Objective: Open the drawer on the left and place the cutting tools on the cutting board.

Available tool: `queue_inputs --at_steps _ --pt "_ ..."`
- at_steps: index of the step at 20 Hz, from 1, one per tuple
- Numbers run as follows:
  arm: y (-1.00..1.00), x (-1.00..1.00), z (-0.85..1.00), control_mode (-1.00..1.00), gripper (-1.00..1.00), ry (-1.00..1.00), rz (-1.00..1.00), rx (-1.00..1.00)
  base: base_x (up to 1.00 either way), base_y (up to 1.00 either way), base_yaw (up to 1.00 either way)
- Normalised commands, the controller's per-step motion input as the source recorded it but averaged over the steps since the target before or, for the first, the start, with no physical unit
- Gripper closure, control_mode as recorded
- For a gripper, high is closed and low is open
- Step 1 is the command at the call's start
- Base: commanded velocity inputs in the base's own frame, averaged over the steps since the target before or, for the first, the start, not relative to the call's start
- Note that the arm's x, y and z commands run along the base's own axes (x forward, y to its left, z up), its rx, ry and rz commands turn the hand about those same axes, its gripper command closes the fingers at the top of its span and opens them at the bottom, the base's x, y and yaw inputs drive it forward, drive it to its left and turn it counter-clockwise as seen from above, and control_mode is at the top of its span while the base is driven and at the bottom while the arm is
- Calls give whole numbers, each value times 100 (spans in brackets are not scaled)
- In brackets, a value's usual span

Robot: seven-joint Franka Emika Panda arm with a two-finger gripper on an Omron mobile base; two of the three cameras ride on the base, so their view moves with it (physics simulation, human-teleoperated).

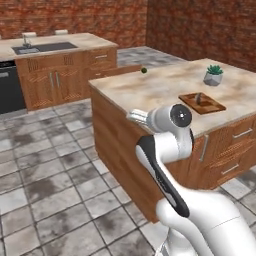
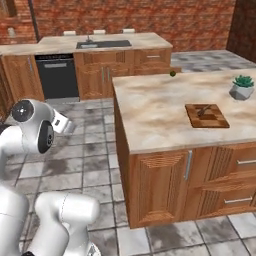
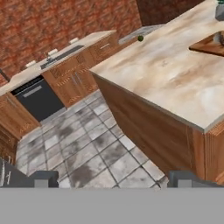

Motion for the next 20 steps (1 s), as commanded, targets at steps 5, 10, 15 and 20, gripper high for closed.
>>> queue_inputs --at_steps 5,10,15,20 --pt "0 0 0 100 -100 0 0 0 100 100 -36" --pt "0 0 0 100 -100 0 0 0 100 100 -30" --pt "0 0 0 100 -100 0 0 0 100 100 -32" --pt "0 0 0 100 -100 0 0 0 100 100 -35"
